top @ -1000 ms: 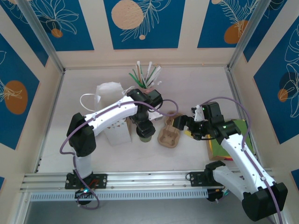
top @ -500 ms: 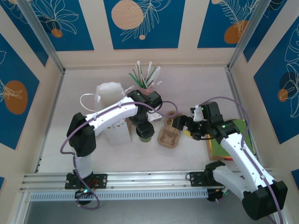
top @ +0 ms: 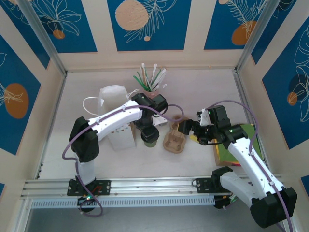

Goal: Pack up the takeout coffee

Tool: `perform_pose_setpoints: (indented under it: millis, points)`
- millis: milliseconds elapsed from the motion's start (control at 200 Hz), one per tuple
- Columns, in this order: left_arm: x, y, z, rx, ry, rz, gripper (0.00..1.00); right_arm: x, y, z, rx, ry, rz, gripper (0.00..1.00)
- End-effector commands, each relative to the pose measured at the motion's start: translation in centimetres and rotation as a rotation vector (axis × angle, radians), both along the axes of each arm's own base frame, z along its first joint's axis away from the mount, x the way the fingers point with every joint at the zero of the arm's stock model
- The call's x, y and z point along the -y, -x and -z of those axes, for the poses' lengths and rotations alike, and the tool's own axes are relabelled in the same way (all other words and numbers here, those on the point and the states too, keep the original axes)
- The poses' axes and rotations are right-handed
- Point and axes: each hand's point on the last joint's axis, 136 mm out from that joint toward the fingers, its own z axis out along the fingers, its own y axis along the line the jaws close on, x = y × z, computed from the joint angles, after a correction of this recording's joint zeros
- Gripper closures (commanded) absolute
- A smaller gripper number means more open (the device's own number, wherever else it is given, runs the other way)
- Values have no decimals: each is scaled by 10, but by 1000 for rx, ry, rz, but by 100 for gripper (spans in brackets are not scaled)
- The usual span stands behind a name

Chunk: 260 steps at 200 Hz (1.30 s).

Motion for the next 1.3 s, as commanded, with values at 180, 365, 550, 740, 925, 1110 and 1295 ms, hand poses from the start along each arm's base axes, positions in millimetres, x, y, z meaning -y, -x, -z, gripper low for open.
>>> perform_pose_setpoints:
  millis: [180, 365, 550, 740, 925, 1110, 1295]
  points:
    - [-2, 5, 0, -16, -40, -20, 32, -4, 1, -3, 0, -19, -9, 1]
    - [1, 5, 6, -27, -49, -12, 31, -4, 1, -3, 1, -19, -10, 1]
    - [2, 6, 13, -41, -53, -11, 30, -3, 2, -3, -2, -15, -9, 1]
    - [1, 7, 15, -43, -55, -12, 28, -3, 2, -3, -3, -15, -8, 1]
    - [1, 7, 16, -42, -55, -14, 27, -3, 0, -3, -3, -15, -8, 1]
    - [2, 7, 16, -46, -56, -14, 25, -3, 1, -2, -6, -16, -7, 1]
    - [2, 8, 18, -55, -58, -16, 28, -3, 1, -1, -8, -14, -6, 1]
